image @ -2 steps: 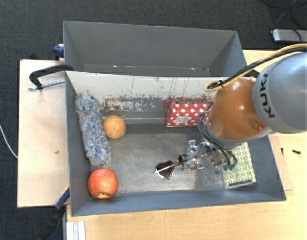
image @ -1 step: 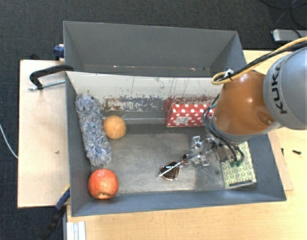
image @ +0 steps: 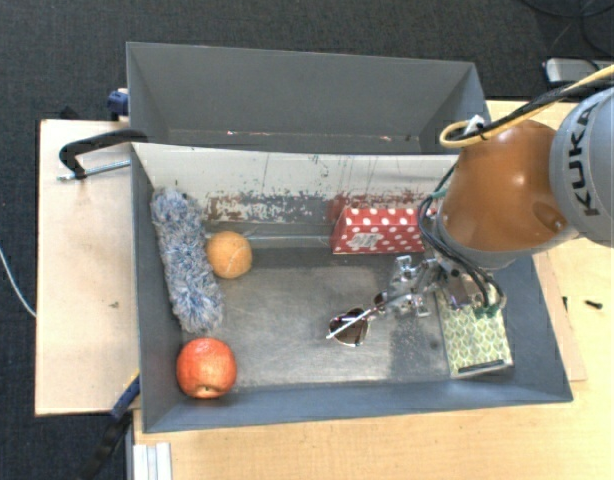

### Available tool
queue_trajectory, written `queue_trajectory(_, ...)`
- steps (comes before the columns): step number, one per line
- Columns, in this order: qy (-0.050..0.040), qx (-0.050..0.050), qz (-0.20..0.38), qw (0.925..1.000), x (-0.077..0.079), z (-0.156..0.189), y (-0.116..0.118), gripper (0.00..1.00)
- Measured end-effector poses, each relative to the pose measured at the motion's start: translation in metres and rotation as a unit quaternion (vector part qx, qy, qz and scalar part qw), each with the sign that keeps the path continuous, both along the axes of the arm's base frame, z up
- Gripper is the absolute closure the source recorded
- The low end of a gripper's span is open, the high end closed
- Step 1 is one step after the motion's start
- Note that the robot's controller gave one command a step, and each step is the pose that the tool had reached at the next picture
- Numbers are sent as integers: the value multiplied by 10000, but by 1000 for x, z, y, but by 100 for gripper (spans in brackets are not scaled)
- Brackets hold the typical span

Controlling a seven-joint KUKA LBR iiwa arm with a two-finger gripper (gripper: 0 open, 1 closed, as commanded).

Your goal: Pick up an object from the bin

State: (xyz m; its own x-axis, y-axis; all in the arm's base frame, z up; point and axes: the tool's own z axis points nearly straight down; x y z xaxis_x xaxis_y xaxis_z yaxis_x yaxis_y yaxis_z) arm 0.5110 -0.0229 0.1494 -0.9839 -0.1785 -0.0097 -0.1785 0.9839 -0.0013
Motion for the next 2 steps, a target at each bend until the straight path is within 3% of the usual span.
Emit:
queue_trajectory(1, 53, 5, -166, 9998, 2, 49, 1, 100)
queue_trajectory(2, 2, 1, -186, 9998, 3, 92, 0, 100)
